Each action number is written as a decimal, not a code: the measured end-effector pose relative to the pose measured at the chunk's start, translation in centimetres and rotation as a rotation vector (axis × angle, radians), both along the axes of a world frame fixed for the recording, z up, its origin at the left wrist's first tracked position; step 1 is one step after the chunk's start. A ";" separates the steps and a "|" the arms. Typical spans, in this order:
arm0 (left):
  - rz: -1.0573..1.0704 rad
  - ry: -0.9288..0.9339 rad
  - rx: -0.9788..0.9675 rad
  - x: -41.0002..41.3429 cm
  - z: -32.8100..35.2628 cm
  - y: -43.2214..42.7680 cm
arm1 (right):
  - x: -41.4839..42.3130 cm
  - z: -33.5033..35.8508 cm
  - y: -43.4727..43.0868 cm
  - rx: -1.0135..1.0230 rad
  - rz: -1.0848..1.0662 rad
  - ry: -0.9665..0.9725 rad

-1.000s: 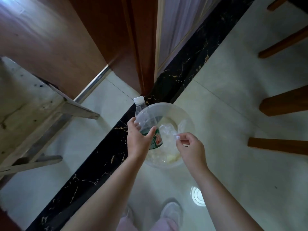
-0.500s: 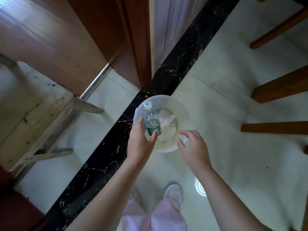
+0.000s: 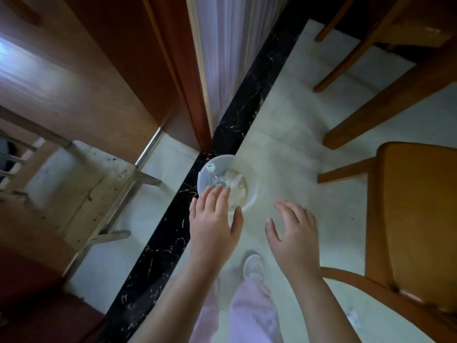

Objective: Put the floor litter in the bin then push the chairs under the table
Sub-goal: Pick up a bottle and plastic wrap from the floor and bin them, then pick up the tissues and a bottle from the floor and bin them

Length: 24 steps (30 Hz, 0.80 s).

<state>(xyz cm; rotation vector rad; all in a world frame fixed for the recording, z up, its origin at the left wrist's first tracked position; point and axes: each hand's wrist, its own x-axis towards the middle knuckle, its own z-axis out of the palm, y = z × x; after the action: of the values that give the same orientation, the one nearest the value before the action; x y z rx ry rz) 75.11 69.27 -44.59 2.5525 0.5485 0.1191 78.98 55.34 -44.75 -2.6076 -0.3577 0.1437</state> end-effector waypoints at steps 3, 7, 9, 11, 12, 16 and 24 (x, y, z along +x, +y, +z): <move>-0.136 -0.036 0.046 -1.6 3.5 -1.2 | -2.2 3.4 -1.1 -0.013 -0.043 -0.056; -0.314 -0.106 0.131 -4.0 6.9 -3.4 | -5.4 6.8 -3.1 -0.018 -0.162 -0.091; -0.383 -0.121 0.159 -5.2 8.2 -4.8 | -7.4 8.1 -4.3 -0.023 -0.216 -0.102; -0.436 -0.129 0.161 -6.4 9.3 -6.5 | -9.4 9.1 -5.8 -0.032 -0.260 -0.111; -0.458 -0.136 0.153 -7.0 9.9 -7.4 | -10.4 9.6 -6.6 -0.041 -0.283 -0.114; -0.547 -0.152 0.118 -10.0 11.9 -11.8 | -15.1 11.6 -10.7 -0.036 -0.367 -0.150; -0.801 -0.163 0.060 -19.4 14.0 -22.8 | -28.8 13.7 -20.5 -0.063 -0.653 -0.152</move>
<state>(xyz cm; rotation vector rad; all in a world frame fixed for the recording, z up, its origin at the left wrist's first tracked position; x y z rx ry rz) 55.66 46.46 -30.58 2.5868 -0.5542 0.0531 50.14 34.82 -31.04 -2.6585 0.4598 -0.2707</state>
